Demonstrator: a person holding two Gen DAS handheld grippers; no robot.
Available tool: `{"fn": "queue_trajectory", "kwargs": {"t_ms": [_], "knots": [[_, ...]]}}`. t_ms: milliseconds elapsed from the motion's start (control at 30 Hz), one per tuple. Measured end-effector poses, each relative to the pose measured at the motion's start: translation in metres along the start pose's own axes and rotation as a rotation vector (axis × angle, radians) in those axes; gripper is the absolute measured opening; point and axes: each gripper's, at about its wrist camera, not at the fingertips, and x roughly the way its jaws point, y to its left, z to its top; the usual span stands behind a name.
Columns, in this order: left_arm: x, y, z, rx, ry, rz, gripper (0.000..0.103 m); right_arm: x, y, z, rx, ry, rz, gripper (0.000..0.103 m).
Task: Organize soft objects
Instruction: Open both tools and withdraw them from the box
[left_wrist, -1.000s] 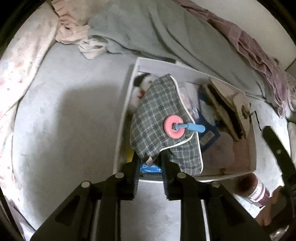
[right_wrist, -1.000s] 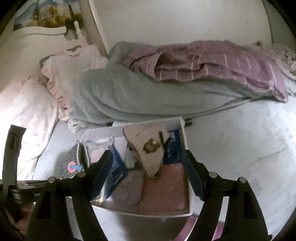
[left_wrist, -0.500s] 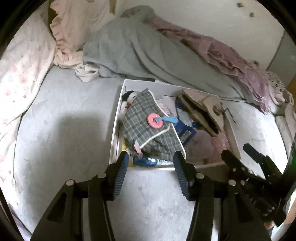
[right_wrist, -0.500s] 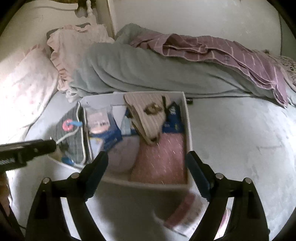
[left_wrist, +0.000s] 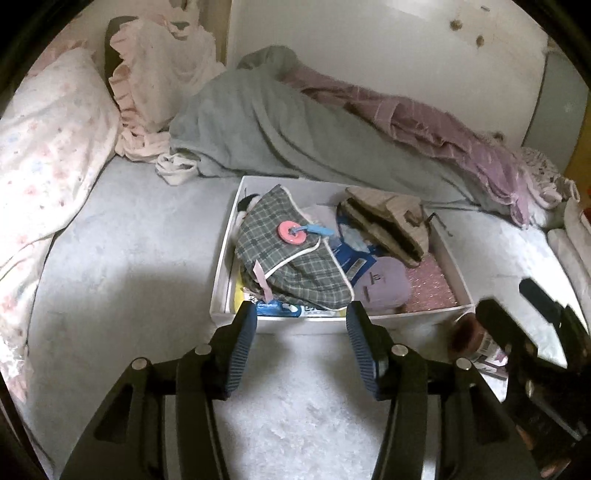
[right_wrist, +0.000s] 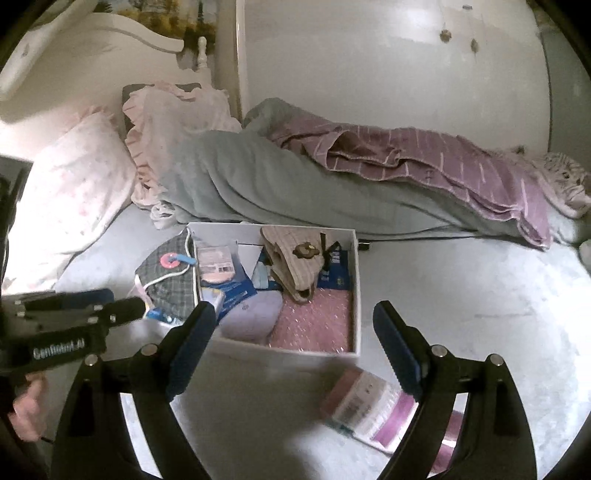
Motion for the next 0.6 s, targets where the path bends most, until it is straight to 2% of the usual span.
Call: {"fn": "queue_trajectory", "kwargs": {"t_ms": [167, 367, 600], "knots": [[0.003, 0.0, -0.006, -0.003, 0.031, -0.06, 0.051, -0.008, 0.0, -0.016, 0.006, 0.01, -0.014, 0.089], [0.008, -0.005, -0.009, -0.008, 0.094, -0.045, 0.057, -0.006, 0.001, -0.031, 0.061, 0.056, 0.03, 0.089], [0.009, -0.011, -0.013, 0.0, 0.129, -0.092, 0.057, -0.004, 0.008, -0.039, 0.057, 0.078, 0.04, 0.089]]}}
